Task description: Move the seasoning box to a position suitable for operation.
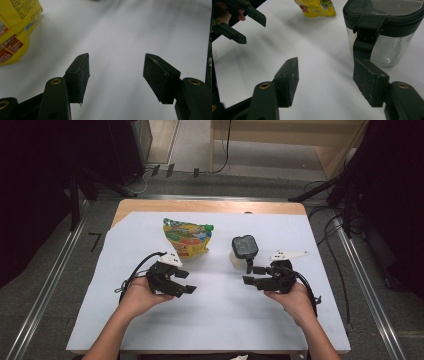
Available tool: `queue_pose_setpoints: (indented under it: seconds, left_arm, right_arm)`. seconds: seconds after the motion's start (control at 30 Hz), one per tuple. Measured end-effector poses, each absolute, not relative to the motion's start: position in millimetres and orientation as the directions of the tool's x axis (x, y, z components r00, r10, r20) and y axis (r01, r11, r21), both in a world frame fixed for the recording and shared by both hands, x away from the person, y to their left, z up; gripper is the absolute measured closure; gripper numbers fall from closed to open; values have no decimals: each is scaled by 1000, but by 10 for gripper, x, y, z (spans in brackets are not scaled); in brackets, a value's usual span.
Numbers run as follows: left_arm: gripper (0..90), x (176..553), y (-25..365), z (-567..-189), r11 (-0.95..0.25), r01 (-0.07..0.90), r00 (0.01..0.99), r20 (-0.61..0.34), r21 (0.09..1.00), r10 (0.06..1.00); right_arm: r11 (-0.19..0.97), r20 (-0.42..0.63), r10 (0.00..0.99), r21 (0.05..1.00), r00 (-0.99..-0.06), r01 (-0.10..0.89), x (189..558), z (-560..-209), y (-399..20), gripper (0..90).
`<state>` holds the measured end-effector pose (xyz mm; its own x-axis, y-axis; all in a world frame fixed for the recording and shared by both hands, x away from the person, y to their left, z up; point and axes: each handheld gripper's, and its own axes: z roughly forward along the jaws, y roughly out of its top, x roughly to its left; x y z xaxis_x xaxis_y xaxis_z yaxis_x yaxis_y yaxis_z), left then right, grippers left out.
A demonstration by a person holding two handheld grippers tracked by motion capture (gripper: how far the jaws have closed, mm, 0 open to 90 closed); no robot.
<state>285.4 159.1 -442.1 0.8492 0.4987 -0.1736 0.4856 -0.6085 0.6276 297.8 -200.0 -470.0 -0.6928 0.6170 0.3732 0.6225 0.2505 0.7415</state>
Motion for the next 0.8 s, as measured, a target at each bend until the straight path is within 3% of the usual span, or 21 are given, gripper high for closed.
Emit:
queue_pose_setpoints:
  seconds: [0.07,0.23,0.53,0.8]
  left_arm:
    - [356,2854,1617,-4415,-600,490,847,-183,632,499]
    - [316,2872,1681,-4442,-566,515,837,-234,644,495]
    - [326,2838,1681,-4419,-570,495,846,-215,656,487]
    - [330,2844,1700,-4420,-576,495,843,-199,651,500]
  right_arm:
    - [250,385,614,733,-689,632,2974,-4681,-1997,472]
    - [300,346,596,741,-724,601,2942,-4653,-1919,437]
    - [305,333,620,732,-710,610,2928,-4698,-1867,456]
    - [321,293,637,740,-713,591,2957,-4688,-1870,408]
